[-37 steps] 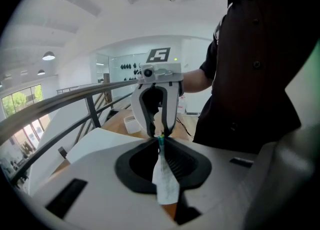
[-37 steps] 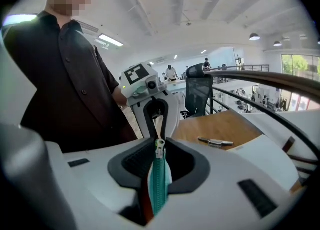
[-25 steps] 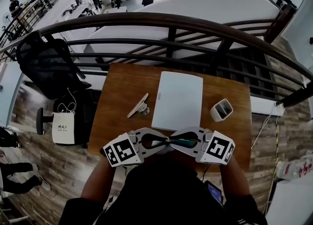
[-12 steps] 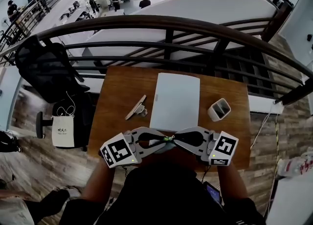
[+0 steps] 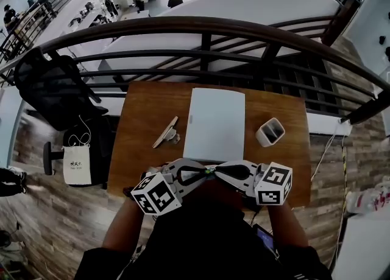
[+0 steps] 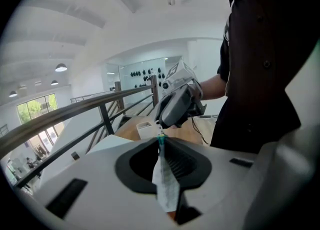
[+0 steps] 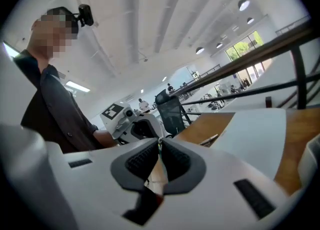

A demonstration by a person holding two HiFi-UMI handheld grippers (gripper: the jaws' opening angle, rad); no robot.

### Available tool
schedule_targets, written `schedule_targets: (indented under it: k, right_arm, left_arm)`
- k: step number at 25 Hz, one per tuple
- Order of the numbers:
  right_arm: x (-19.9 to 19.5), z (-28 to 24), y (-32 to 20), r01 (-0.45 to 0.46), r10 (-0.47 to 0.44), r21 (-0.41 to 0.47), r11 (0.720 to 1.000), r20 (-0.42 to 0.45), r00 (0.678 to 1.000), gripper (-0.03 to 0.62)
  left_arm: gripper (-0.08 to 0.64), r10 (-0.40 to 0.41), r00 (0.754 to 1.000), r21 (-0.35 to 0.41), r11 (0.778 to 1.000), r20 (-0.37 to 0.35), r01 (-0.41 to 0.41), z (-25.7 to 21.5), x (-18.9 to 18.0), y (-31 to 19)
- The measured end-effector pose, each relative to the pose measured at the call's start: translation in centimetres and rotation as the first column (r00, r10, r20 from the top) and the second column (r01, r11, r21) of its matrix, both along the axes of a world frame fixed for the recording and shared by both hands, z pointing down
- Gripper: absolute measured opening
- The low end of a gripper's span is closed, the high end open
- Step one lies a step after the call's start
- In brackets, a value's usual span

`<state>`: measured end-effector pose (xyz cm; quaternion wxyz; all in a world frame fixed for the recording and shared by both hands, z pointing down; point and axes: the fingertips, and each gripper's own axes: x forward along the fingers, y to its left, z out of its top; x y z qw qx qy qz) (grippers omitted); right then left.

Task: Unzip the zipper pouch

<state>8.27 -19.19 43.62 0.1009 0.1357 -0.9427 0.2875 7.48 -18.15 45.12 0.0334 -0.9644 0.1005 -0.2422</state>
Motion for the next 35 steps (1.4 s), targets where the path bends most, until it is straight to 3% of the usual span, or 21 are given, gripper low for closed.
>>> schedule_targets:
  k: [9, 16, 35]
  right_arm:
    - [1.1, 1.7, -0.3, -0.112, 0.111, -0.199, 0.974, -0.015, 0.994, 0.005]
    - [2.2, 2.9, -0.3, -0.178, 0.169, -0.24, 0.954, -0.057, 0.984, 0.0]
    - [5.0, 3.5, -1.1, -0.236, 0.214, -0.192, 0.952, -0.129, 0.968, -0.003]
  left_arm:
    - [0.046, -0.001, 1.0, -0.017, 1.0, 0.013, 0.002, 0.7, 0.0, -0.2]
    - [0.044, -0.024, 1.0, -0.024, 0.999, -0.011, 0.024, 0.6, -0.1, 0.0]
    - [0.044, -0.062, 0.996, -0.059, 0.997, -0.064, 0.058, -0.3, -0.9, -0.7]
